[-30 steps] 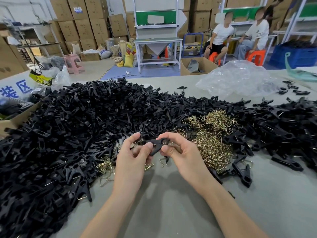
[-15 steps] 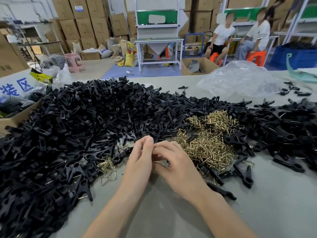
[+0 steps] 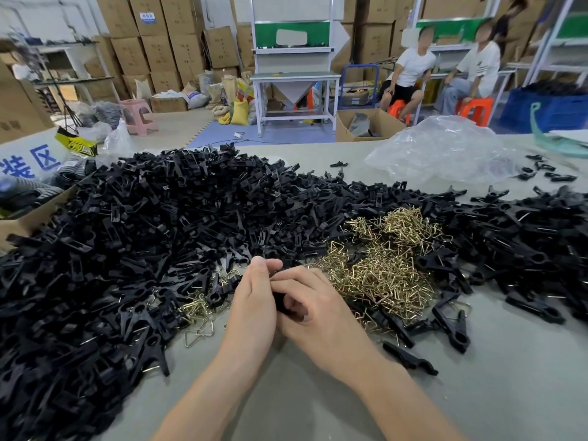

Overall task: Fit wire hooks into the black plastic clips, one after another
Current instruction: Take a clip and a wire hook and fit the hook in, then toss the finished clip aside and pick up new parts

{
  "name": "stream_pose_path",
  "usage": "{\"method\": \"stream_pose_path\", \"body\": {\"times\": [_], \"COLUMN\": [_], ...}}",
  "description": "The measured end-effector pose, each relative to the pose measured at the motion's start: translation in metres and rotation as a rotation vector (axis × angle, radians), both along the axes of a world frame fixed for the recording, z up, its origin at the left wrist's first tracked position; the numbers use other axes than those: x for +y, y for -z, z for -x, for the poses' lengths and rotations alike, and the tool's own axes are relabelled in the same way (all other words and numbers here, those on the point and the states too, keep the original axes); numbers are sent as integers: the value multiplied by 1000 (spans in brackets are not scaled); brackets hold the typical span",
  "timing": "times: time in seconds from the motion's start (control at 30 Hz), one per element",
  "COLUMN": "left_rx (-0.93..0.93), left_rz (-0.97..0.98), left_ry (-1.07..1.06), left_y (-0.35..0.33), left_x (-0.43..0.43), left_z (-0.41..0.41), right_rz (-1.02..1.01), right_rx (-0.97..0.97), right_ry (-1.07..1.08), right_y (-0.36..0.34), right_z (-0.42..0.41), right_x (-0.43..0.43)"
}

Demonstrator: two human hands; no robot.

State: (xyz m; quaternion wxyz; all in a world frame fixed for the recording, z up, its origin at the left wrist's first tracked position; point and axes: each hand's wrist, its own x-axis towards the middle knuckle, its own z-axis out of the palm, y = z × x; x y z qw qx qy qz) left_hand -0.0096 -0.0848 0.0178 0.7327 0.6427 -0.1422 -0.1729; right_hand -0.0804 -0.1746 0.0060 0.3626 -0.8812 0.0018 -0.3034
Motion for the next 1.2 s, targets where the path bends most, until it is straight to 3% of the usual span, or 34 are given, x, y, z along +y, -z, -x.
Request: {"method": "stream_pose_path", "body": {"times": [0.23, 0.53, 0.7, 0.8, 0.87, 1.0, 1.1, 1.2], "left_rx": [72, -2, 92, -95, -300, -687, -764, -841], "left_rz": [39, -10, 31, -11, -123, -513, -604, -650], "left_ry": [32, 28, 106, 91, 86, 94, 117, 85], "left_y": [-6, 1, 4, 9, 14, 18, 19, 17], "left_x": [0, 4, 5, 6, 8, 14, 13, 12], "left_z": [2, -3, -7, -7, -4, -1, -1, -2], "right_rz": [34, 110, 166, 120, -42, -617, -1224, -1527], "right_rx": [-4, -3, -37, -63, -75, -102, -436, -649], "right_ry": [-5, -2, 48, 167, 226, 285, 257, 194], "right_y": [2, 1, 1, 2, -1, -27, -78, -121], "right_z": [0, 0, 1, 1, 3, 11, 30, 46], "right_x": [1, -1, -6, -14, -18, -44, -101, -146]}}
